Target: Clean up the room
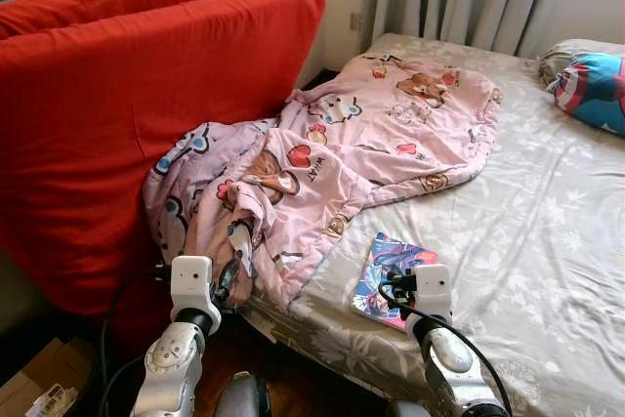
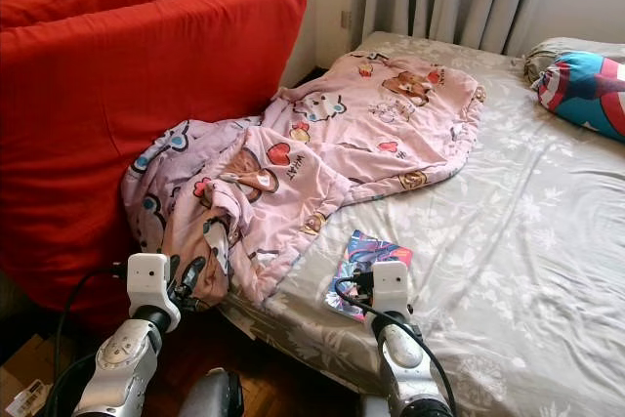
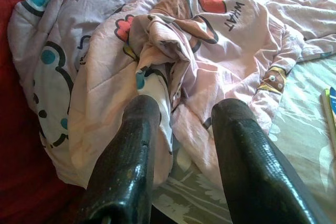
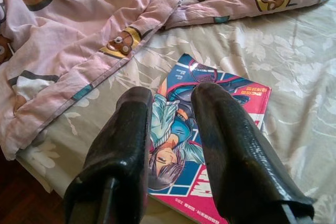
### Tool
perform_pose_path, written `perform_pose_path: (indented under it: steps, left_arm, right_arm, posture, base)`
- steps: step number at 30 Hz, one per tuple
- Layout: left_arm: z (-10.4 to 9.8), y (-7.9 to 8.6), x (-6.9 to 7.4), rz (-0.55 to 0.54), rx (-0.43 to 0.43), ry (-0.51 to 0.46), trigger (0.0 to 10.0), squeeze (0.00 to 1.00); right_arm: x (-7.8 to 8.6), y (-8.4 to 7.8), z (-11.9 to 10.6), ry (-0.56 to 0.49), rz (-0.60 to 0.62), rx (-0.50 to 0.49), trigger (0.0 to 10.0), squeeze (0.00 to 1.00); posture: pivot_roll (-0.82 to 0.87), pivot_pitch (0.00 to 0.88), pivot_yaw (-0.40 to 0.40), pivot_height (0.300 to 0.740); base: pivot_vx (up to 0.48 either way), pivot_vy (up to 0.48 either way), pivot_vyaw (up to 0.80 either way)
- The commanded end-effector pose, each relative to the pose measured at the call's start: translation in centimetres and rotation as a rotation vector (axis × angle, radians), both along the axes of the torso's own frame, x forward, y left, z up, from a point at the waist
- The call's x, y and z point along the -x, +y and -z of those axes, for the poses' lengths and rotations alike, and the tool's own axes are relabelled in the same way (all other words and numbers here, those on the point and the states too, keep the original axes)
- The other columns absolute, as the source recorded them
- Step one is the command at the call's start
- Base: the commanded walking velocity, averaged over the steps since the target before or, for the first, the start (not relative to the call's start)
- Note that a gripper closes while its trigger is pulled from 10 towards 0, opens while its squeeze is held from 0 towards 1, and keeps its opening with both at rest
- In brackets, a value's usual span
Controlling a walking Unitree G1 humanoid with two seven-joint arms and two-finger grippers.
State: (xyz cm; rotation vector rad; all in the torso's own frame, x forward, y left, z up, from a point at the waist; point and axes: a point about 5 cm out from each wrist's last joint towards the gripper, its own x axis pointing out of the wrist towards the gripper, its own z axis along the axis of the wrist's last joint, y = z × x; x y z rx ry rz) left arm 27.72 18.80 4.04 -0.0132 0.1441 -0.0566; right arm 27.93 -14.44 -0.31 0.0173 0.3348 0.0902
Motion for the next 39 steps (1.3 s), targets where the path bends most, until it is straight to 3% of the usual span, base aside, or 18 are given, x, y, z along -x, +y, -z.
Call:
perform_pose_path:
  steps: [1,27,39]
  left_arm:
    - [-0.3,0.1,-0.1,0.001,0.007,-0.008,10.0,0.00]
    - [-0.6,-0.1,0.0,0.011,0.017,-0.021,10.0,0.00]
    - [-1.1,-0.5,-0.2,0.034,0.018,-0.038,10.0,0.00]
  right_arm:
    - [0.0,-0.2,0.1,0.009,0.006,0.003,10.0,0.00]
    - [0.2,0.3,0.4,0.023,-0.024,0.020,10.0,0.00]
    - [0.6,0.4,1.4,0.123,-0.031,0.031,10.0,0.00]
  posture:
    - [-0.10,0.025,0.018,0.636]
    - [-0.10,0.030,0.020,0.636]
    - [-0.08,0.039,0.022,0.636]
  base:
    - [0.266,0.000,0.00]
    - [0.311,0.000,0.00]
    - [0.000,0.000,0.00]
